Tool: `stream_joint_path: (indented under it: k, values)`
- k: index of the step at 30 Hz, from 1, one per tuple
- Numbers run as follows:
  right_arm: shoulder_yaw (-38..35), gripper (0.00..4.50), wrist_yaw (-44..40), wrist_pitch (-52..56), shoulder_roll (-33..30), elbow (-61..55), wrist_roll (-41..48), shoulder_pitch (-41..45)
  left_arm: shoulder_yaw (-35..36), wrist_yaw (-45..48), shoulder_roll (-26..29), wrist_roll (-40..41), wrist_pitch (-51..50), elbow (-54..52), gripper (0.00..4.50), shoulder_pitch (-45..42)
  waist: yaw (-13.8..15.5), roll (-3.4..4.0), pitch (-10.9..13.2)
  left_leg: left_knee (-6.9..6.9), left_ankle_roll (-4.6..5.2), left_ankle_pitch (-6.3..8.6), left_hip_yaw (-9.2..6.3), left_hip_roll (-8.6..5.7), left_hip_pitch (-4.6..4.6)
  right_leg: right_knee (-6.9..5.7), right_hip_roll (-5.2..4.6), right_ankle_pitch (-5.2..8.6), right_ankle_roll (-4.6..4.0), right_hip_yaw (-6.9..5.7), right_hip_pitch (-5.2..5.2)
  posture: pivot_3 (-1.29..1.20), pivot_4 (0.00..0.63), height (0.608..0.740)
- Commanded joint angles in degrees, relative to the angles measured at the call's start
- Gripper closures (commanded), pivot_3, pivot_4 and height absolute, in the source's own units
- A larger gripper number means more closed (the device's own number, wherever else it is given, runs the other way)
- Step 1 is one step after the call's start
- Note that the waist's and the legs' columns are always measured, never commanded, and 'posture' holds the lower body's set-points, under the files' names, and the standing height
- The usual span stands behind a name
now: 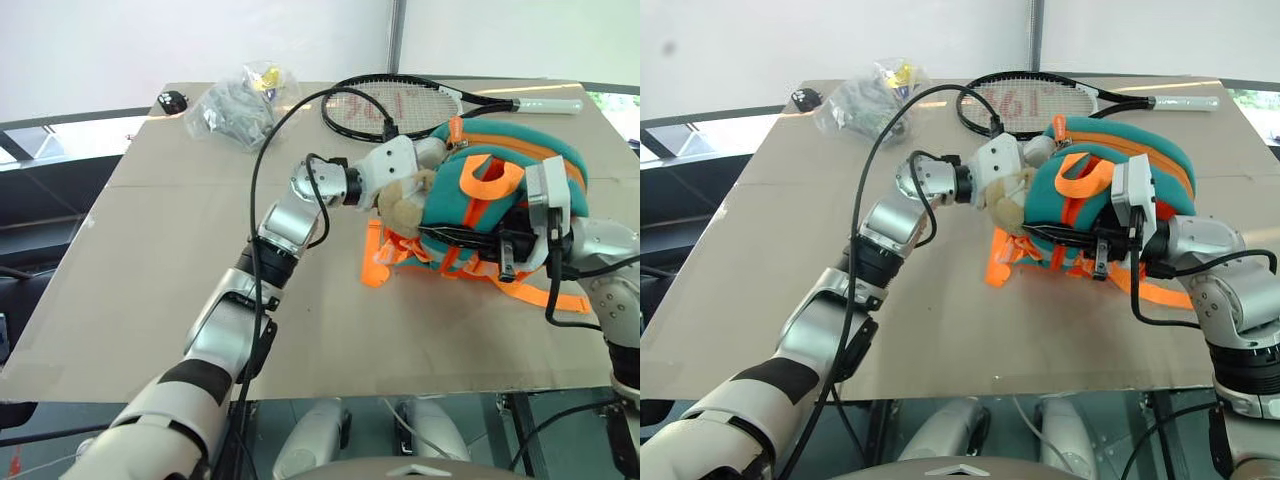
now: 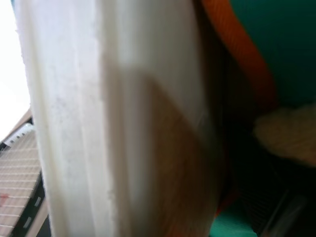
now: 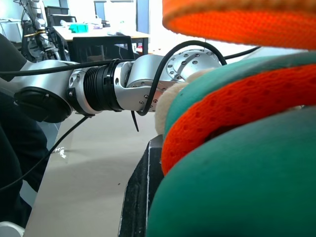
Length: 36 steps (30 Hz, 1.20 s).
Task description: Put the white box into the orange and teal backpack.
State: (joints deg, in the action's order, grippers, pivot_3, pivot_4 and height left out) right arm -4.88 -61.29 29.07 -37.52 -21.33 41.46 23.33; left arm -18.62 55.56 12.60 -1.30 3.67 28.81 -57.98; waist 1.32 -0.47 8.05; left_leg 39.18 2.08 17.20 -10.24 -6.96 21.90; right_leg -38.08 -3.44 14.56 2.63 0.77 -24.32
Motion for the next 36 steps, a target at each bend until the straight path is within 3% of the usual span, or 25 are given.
stream_joint_path:
  k: [1,5,9,10,16,22,24,27,30,34,36]
  values:
    - [-2.1,4.48,2.2,-1.0,0.2,-1.4,0.6,1.1,-8.5,3.6,-4.6,-4.6,5.0,0.9,1.94,0.3,0.0,0.00,0.0,0.00,0.00,0.00,-0.01,-0.02,0.00,0.00,-0.01,-0.01,0.01,-0.01,0.01,0.00,0.150,0.739]
    - [-1.5,4.48,2.8,-1.8,0.5,0.0,-1.3,1.3,-9.0,5.2,-8.2,-5.4,4.7,3.0,1.94,-0.9,0.4,-0.01,0.0,0.02,0.01,0.00,-0.07,-0.05,-0.02,0.01,-0.05,-0.01,0.02,-0.07,0.06,0.00,0.150,0.739]
    - [-1.1,4.50,3.9,-2.0,0.9,0.8,-2.8,1.5,-5.1,4.7,-8.6,-2.7,0.9,1.0,0.13,-0.7,0.8,-0.01,0.0,0.04,0.01,0.00,-0.12,-0.08,-0.01,0.01,-0.07,-0.01,0.03,-0.11,0.07,0.00,0.150,0.739]
    - [-1.1,4.50,4.3,-2.2,1.0,1.1,-3.4,1.5,-3.6,4.9,-7.5,-1.4,-1.5,-1.5,0.03,-0.1,0.8,-0.01,0.0,0.04,0.01,0.00,-0.13,-0.08,-0.01,0.01,-0.07,-0.01,0.03,-0.11,0.07,0.00,0.150,0.739]
    - [-1.2,4.50,7.5,-3.0,1.9,4.5,-7.3,2.2,5.0,11.4,4.2,10.7,-21.9,-21.9,0.03,5.8,-1.1,0.00,0.0,0.00,0.01,0.00,-0.14,-0.06,-0.02,-0.04,-0.03,-0.01,0.03,-0.02,0.00,0.00,0.150,0.739]
    - [-0.5,4.50,10.8,-3.6,2.1,9.3,-11.0,3.5,19.4,12.1,15.5,28.8,-42.8,-36.3,0.03,13.2,-2.6,0.04,0.0,-0.06,0.01,0.00,-0.12,-0.05,-0.05,-0.21,0.02,-0.01,0.02,0.11,-0.16,0.00,0.150,0.739]
    - [-3.6,4.50,10.4,-0.7,3.9,8.3,-4.1,4.1,24.5,10.7,18.0,35.5,-50.2,-39.6,0.03,16.1,-2.6,0.05,0.0,-0.07,0.00,0.00,-0.13,-0.03,-0.06,-0.24,0.05,-0.01,0.02,0.10,-0.17,0.00,0.150,0.739]
    - [-8.3,4.50,10.8,4.2,5.8,6.6,6.6,5.6,28.2,5.8,17.6,41.4,-55.8,-43.2,0.03,18.6,-2.7,0.05,0.0,-0.06,0.01,0.00,-0.13,-0.02,-0.06,-0.23,0.05,-0.01,0.02,0.11,-0.16,0.00,0.150,0.739]
    - [-10.0,4.50,10.5,6.6,5.5,5.6,11.3,6.2,29.9,-0.4,14.2,45.9,-59.3,-45.1,0.03,19.4,-1.9,0.04,0.0,0.01,0.01,0.00,-0.13,-0.05,-0.04,-0.17,0.00,-0.01,0.02,0.07,-0.10,0.00,0.150,0.739]
    - [-13.6,4.50,13.9,9.4,7.0,6.4,19.1,8.4,28.0,-10.9,8.2,43.7,-59.0,-43.7,0.03,19.4,-1.8,0.04,0.0,0.02,0.01,0.00,-0.17,-0.06,-0.07,-0.09,-0.02,-0.01,0.02,-0.01,0.01,0.00,0.150,0.739]
    - [-12.7,4.50,13.3,9.1,5.6,7.0,16.7,7.5,27.9,-12.4,6.9,44.2,-58.4,-43.2,0.03,19.7,-2.0,0.05,0.0,0.02,0.01,0.00,-0.16,-0.06,-0.08,-0.10,-0.01,-0.01,0.02,0.01,0.01,0.00,0.150,0.739]
